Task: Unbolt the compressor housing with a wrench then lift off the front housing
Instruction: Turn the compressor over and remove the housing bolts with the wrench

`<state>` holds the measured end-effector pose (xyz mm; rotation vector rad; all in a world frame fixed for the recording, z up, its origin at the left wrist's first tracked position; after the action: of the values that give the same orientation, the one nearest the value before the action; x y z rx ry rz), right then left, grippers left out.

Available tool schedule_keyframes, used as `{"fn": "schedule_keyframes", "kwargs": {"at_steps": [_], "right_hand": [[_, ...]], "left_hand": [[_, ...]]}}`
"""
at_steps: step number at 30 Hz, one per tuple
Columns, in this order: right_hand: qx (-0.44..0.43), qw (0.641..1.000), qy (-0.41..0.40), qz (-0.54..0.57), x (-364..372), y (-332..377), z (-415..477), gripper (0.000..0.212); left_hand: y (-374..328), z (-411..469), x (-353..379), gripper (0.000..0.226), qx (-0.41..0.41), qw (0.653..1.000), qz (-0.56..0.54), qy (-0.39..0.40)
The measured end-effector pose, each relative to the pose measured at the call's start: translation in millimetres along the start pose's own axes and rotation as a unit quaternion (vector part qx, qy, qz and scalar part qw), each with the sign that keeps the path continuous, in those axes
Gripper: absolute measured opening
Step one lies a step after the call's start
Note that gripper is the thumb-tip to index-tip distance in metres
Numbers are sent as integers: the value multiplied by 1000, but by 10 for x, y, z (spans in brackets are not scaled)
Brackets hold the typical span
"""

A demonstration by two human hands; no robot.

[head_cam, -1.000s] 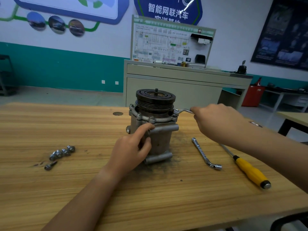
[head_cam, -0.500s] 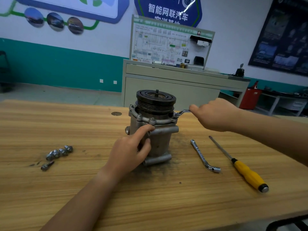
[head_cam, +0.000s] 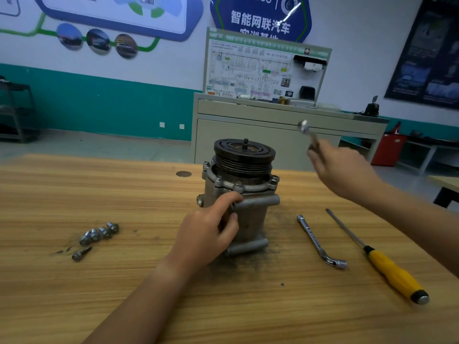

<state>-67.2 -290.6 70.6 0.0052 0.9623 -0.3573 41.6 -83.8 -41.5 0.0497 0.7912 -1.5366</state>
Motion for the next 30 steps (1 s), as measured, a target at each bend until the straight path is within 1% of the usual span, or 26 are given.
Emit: {"fn": "schedule_keyframes", "kwargs": {"at_steps": [1,2,3,6,9,10,14,17,20,22,24,25,28,30], "right_hand": [[20,997,-21,68,-102,0,-54,22],[28,994,-21,101,-189,22,-104,19],[23,995,2,96,-253,56,-155,17],[7,995,103,5,-302,189,-290,17],[12,983,173,-66,-252,300,-348,21],[13,979,184,-86,-227,326,-347,21],[19,968,209,-137,-176,422,-273,21],[-6,955,227,-190,-230,530,-195,22],[-48,944,222,-239,-264,631,-189,19],[-57,947,213,-233,-218,658,-259,12],[-55,958,199,-198,-197,602,-301,15],[-62,958,205,-191,-192,529,-286,17],[-109,938,236,-230,-172,252,-91,10],[-126,932,234,-246,-75,140,104,15]], "left_hand": [[-1,-4,4,28,-1,1000,-2,0],[-2,-7,7,29,-2,1000,-5,2],[-3,-11,5,31,-3,1000,-6,3],[-15,-21,-4,33,-8,1000,1,6],[-13,-21,5,34,-18,1000,0,20],[-14,-24,5,34,-20,1000,2,23],[-10,-28,3,35,-27,999,5,23],[-10,-29,-2,37,-37,999,-1,29],[-18,-27,-2,34,-35,999,-4,38],[-17,-23,1,32,-33,999,1,36],[-16,-21,2,34,-37,999,1,34],[-15,-24,2,35,-38,999,0,33],[-11,-27,2,34,-34,999,3,30],[7,-28,-1,33,-36,999,5,29]]}}
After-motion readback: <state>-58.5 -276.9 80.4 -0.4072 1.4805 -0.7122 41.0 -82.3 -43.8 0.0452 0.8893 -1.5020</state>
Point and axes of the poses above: each hand's wrist, its own z-axis towards the middle knuckle, its own x-axis out of the palm, y = z × x, the point moved 2 cm from there along z, towards the middle knuckle, and after that the axes turned 5 degrees about -x, right-handed, at the moved point
